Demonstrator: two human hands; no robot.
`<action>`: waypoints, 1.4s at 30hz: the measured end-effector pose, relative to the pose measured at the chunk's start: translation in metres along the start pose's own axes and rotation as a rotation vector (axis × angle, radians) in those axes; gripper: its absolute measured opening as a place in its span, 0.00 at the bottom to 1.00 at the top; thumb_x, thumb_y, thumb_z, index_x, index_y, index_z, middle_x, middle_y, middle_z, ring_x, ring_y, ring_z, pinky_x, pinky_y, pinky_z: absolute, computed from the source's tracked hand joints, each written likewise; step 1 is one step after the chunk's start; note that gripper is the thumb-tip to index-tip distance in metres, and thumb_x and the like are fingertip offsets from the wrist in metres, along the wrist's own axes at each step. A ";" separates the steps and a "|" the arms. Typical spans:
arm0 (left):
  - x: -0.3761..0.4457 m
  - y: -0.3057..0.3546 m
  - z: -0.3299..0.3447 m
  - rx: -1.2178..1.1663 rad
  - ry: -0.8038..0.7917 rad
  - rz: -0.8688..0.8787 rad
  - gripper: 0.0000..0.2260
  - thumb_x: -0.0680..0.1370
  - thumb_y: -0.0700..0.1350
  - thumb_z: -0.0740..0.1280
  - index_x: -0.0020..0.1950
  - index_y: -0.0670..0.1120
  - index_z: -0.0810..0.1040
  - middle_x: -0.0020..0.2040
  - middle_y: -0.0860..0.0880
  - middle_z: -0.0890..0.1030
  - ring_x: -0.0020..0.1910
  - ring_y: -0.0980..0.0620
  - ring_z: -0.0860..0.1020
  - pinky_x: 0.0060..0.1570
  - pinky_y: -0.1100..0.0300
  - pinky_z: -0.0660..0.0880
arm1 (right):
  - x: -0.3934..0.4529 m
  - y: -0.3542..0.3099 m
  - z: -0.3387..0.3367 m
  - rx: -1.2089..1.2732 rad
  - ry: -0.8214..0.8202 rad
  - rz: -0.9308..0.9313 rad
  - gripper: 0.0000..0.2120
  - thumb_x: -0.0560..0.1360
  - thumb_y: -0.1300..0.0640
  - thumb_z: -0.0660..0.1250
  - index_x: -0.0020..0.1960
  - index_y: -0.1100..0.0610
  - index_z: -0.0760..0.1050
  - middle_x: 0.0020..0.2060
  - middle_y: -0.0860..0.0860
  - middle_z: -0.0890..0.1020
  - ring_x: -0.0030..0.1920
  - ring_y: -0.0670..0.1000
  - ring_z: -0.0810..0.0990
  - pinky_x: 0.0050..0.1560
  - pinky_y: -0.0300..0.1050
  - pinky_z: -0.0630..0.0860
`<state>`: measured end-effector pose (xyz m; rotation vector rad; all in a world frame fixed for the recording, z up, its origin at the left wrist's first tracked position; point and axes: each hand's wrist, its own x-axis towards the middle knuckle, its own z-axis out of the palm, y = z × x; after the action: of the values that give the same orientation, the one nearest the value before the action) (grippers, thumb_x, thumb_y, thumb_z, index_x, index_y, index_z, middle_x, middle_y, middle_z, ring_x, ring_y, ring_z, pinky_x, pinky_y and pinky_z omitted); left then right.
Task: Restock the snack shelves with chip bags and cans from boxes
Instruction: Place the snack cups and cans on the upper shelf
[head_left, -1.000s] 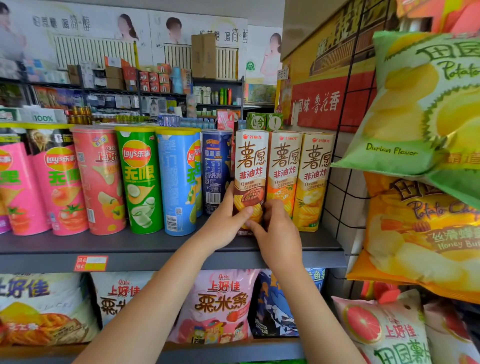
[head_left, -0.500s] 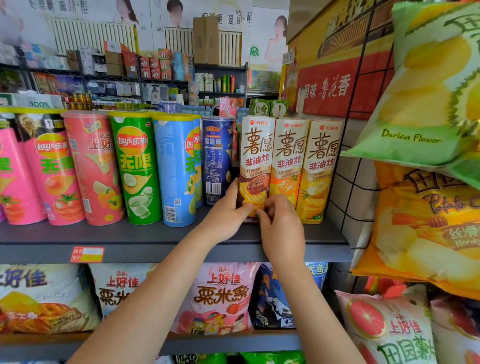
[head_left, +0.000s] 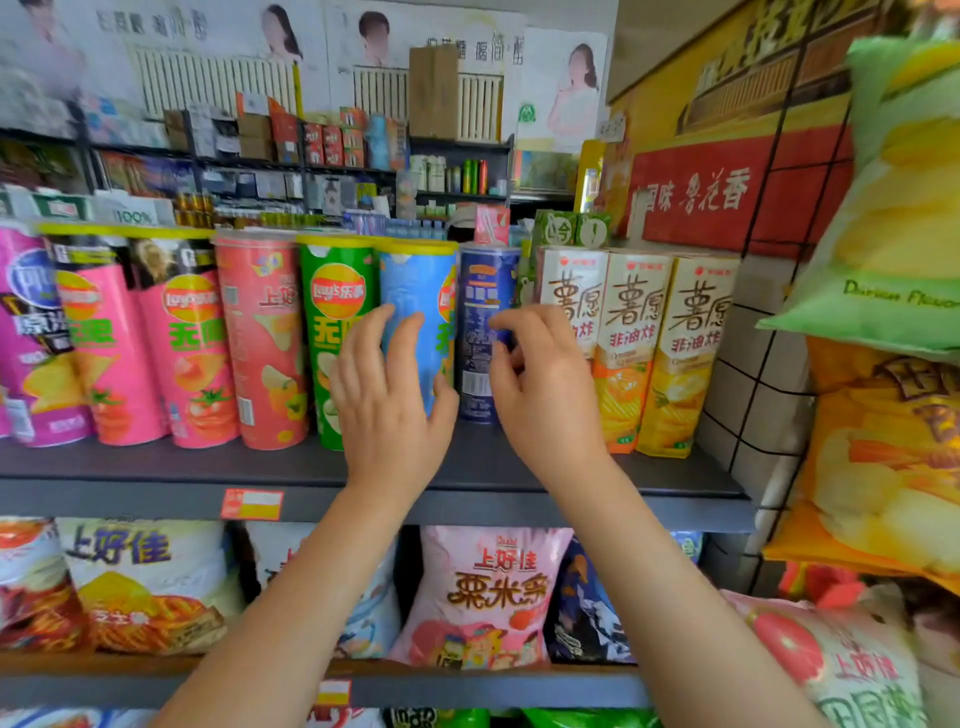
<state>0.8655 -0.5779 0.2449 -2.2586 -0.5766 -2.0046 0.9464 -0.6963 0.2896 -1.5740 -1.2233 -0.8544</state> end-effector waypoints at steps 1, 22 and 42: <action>-0.002 -0.010 0.001 0.039 -0.046 -0.013 0.26 0.74 0.44 0.69 0.71 0.42 0.70 0.70 0.38 0.71 0.69 0.37 0.68 0.65 0.39 0.68 | 0.013 -0.006 0.007 -0.009 -0.044 0.013 0.13 0.76 0.67 0.64 0.61 0.64 0.76 0.58 0.60 0.75 0.47 0.59 0.79 0.45 0.51 0.76; -0.018 -0.037 0.002 0.047 -0.242 -0.034 0.33 0.73 0.48 0.70 0.77 0.45 0.64 0.75 0.38 0.64 0.75 0.37 0.62 0.71 0.37 0.63 | 0.064 -0.014 0.024 -0.484 -0.013 -0.019 0.11 0.71 0.72 0.69 0.53 0.67 0.76 0.50 0.63 0.78 0.33 0.64 0.77 0.27 0.41 0.54; -0.017 -0.037 -0.002 0.042 -0.262 -0.113 0.36 0.71 0.52 0.74 0.76 0.46 0.66 0.78 0.39 0.60 0.76 0.38 0.58 0.68 0.38 0.63 | 0.055 -0.026 0.013 -0.395 -0.057 0.071 0.18 0.78 0.55 0.68 0.66 0.58 0.69 0.64 0.58 0.72 0.43 0.63 0.79 0.32 0.52 0.76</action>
<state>0.8508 -0.5485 0.2217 -2.5345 -0.7761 -1.7329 0.9352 -0.6654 0.3424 -1.9554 -1.0741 -1.0570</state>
